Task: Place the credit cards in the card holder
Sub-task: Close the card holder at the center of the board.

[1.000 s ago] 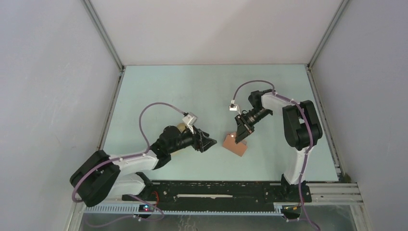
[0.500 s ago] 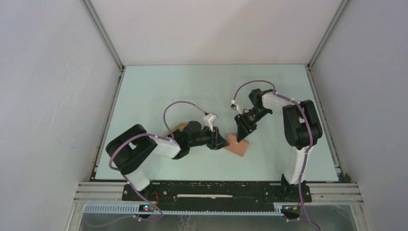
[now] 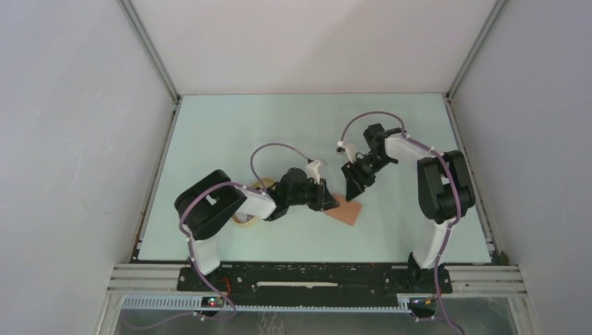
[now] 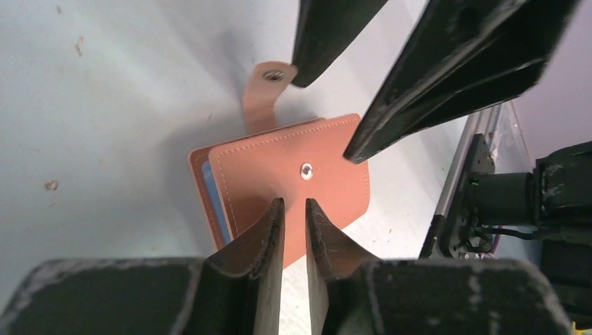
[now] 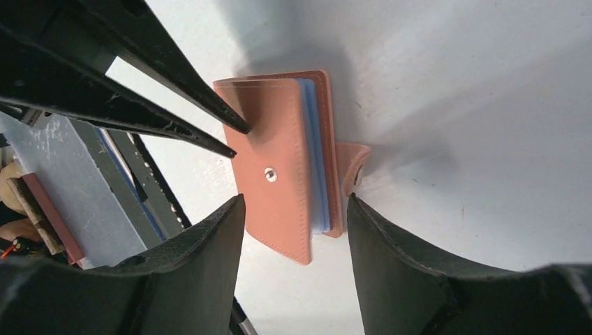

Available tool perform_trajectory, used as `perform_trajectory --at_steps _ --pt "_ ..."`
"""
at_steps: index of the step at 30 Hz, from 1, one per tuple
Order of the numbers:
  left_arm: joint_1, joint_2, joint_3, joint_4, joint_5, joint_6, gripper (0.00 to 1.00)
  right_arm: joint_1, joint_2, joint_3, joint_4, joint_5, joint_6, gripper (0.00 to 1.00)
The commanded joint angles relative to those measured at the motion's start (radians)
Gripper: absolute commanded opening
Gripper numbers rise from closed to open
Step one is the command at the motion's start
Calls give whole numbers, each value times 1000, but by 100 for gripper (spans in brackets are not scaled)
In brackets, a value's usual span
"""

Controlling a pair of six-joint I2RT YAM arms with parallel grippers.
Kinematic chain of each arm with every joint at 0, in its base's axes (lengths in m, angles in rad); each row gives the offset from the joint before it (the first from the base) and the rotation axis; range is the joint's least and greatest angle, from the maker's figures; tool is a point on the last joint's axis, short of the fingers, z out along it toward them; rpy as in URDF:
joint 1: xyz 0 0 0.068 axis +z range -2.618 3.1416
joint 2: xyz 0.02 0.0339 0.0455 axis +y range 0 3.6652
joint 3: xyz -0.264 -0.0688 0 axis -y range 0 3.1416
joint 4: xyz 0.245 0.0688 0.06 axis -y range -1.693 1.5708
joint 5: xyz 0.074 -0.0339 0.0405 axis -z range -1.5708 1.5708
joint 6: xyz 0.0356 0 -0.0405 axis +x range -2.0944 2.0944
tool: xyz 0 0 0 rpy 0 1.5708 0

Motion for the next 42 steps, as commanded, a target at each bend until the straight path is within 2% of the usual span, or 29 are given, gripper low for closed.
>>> perform_trajectory --at_steps 1,8,11,12,13,14,15,17,18,19,20,23,29,36,42 --pt "-1 28 48 -122 -33 -8 21 -16 -77 -14 36 25 1 64" --pt "19 56 52 -182 -50 -9 20 -24 -291 -60 107 -3 -59 63" --pt "21 54 51 -182 -51 -6 19 -24 -442 -142 250 -49 -99 64" --pt "22 55 49 -183 -51 0 19 -25 -491 -192 292 -75 -138 68" --pt "23 53 48 -182 -51 5 19 -25 -532 -225 324 -99 -192 76" --pt "23 52 47 -182 -51 12 19 -24 -545 -252 368 -99 -190 90" --pt "23 55 48 -182 -47 19 19 -25 -536 -263 402 -94 -143 98" --pt "23 59 50 -174 -41 27 18 -23 -459 -200 345 -109 -95 100" --pt "24 62 50 -167 -34 31 17 -21 -399 -137 251 -138 -112 98" --pt "23 64 49 -160 -30 34 17 -21 -345 -86 179 -147 -106 91" --pt "23 67 47 -152 -27 37 17 -22 -301 -57 153 -123 -73 85" --pt "23 73 41 -128 -21 39 16 -25 -236 -49 171 -18 16 77" --pt "24 81 35 -107 -21 38 16 -14 -182 -33 185 148 105 68" --pt "24 87 39 -106 -19 39 16 2 -91 6 125 139 94 54" --pt "23 89 37 -107 -21 40 16 8 -39 36 105 115 97 50"
